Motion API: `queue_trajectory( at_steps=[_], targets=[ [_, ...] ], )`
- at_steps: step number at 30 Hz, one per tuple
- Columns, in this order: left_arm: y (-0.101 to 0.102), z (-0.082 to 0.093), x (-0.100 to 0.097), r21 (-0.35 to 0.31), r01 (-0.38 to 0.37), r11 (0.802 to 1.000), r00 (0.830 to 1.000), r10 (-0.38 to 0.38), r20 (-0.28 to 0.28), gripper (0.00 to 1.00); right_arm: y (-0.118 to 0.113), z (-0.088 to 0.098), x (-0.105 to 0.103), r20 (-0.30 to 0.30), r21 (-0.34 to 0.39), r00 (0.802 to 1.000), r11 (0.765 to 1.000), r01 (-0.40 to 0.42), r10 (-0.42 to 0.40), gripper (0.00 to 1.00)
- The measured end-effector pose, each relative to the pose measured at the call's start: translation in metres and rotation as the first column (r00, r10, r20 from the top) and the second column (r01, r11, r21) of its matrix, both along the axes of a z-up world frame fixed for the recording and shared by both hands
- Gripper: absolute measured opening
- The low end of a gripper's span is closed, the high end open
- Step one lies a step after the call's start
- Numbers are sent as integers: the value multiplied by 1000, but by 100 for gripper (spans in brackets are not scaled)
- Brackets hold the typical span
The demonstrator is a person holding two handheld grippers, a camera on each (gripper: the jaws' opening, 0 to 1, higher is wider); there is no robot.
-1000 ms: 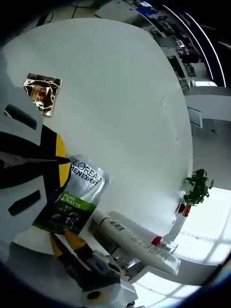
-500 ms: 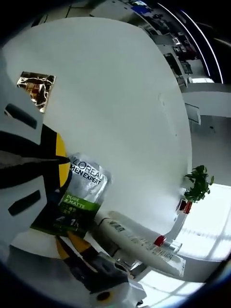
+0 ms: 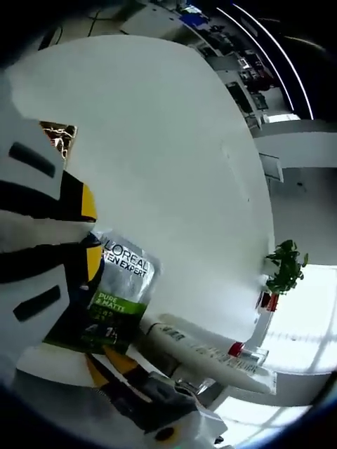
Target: Arrange the skincare products in the storage area until every visible bottle or jar stands upright without overlapping.
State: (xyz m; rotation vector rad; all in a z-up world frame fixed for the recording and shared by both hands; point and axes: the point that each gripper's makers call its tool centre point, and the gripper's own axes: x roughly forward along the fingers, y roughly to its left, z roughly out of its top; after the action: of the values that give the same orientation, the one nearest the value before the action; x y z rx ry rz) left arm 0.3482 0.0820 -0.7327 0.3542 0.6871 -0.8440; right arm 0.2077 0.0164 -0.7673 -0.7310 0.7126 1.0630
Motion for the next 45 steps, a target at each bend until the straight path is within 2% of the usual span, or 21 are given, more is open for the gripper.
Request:
queue_trajectory(
  at_steps=[2, 4, 7, 9, 12, 22, 24, 25, 28, 31, 34, 37, 39, 42, 45],
  targets=[
    [-4, 6, -2, -14, 16, 1000, 1000, -15, 19, 13, 0, 0, 0, -1, 0, 1000, 1000, 1, -1, 14],
    [-11, 7, -8, -25, 44, 999, 999, -44, 5, 12, 0, 0, 0, 2, -1, 1000, 1000, -2, 2, 14],
    [-18, 1, -16, 7, 77, 997, 997, -77, 10, 13, 0, 1, -1, -2, 1, 1000, 1000, -1, 1, 14],
    [-11, -9, -11, 22, 69, 997, 998, -70, 10, 13, 0, 1, -1, -8, 6, 1000, 1000, 7, -7, 14],
    [-12, -14, -11, 10, 39, 999, 999, -39, -37, 13, -1, 1, -1, -6, 5, 1000, 1000, 11, -11, 15],
    [-11, -29, -10, 15, 20, 1000, 996, -18, -87, 11, -1, 1, -1, -11, 8, 1000, 1000, 15, -15, 14],
    [-12, -25, -10, -17, 0, 1000, 995, -2, -103, 11, -1, 1, -1, -11, 7, 1000, 1000, 14, -14, 14],
    [-19, -19, -13, -60, 1, 998, 994, -7, -108, 11, -1, 1, -1, -12, 6, 1000, 1000, 15, -15, 14],
    [-19, -13, -12, -58, 1, 998, 996, -6, -90, 11, -1, 1, 0, -5, -2, 1000, 1000, 14, -14, 15],
    [-16, -8, -15, -58, 1, 998, 997, -6, -78, 11, 0, 2, -3, -15, -2, 1000, 1000, 6, -6, 20],
    [-15, 0, -16, -67, 1, 998, 998, -5, -62, 11, 1, 6, -6, -10, 3, 1000, 1000, -2, 2, 19],
    [-15, 12, -28, -77, 4, 997, 999, -7, -44, 11, 3, 16, -6, -1, 25, 1000, 1000, 2, -2, 19],
    [-17, 14, -32, -86, 13, 996, 999, -18, -51, 12, 4, 22, -6, 6, 44, 1000, 999, 8, -8, 19],
    [-17, 21, -37, -86, 11, 996, 999, -14, -30, 14, 3, 30, -7, 13, 68, 1000, 998, 19, -20, 19],
    [-15, 35, -40, -103, -31, 994, 999, 32, 9, 16, 0, 40, -13, 28, 88, 999, 996, 24, -26, 19]
  ],
)
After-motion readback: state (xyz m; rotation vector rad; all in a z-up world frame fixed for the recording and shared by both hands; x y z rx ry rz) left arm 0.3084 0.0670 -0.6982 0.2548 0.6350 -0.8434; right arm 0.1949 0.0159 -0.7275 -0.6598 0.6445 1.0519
